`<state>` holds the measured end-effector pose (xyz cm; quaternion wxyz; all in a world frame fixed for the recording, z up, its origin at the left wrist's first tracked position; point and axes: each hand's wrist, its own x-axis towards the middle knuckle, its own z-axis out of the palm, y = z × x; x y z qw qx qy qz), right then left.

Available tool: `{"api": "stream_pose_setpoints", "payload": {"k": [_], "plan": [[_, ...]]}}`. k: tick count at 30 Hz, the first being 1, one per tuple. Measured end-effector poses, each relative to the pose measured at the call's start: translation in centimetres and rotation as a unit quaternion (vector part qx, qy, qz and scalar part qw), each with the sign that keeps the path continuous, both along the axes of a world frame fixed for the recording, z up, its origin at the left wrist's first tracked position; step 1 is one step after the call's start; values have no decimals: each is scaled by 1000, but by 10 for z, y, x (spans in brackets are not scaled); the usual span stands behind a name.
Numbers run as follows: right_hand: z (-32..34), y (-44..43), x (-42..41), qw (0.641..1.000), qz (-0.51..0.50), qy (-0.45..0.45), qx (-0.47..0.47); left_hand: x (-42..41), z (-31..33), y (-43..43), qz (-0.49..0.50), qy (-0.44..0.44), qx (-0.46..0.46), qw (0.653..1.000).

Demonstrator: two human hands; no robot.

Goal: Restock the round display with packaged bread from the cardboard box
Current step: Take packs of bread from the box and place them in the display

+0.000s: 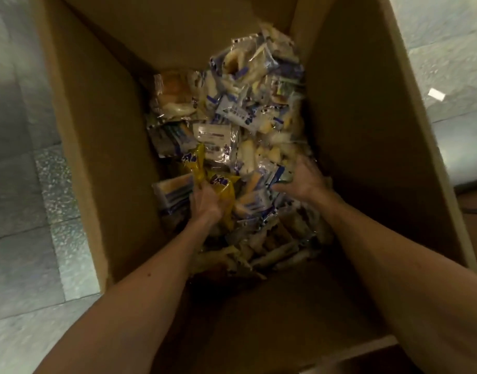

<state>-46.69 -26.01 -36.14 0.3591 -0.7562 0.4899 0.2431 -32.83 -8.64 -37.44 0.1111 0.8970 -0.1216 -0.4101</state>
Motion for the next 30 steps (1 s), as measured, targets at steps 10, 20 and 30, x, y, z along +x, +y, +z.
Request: {"api": "stream_pose_setpoints", "payload": {"k": [10,20,30], "plan": [[-10,-16,7,999,39,31,9,4,3,-3,-206,104,18,973],[-2,-5,-3,1000,-6,-25,-1,14,7,-26,-323,207,77,920],[1,13,1,995,12,-55,85,8,19,-23,-507,111,117,847]]}}
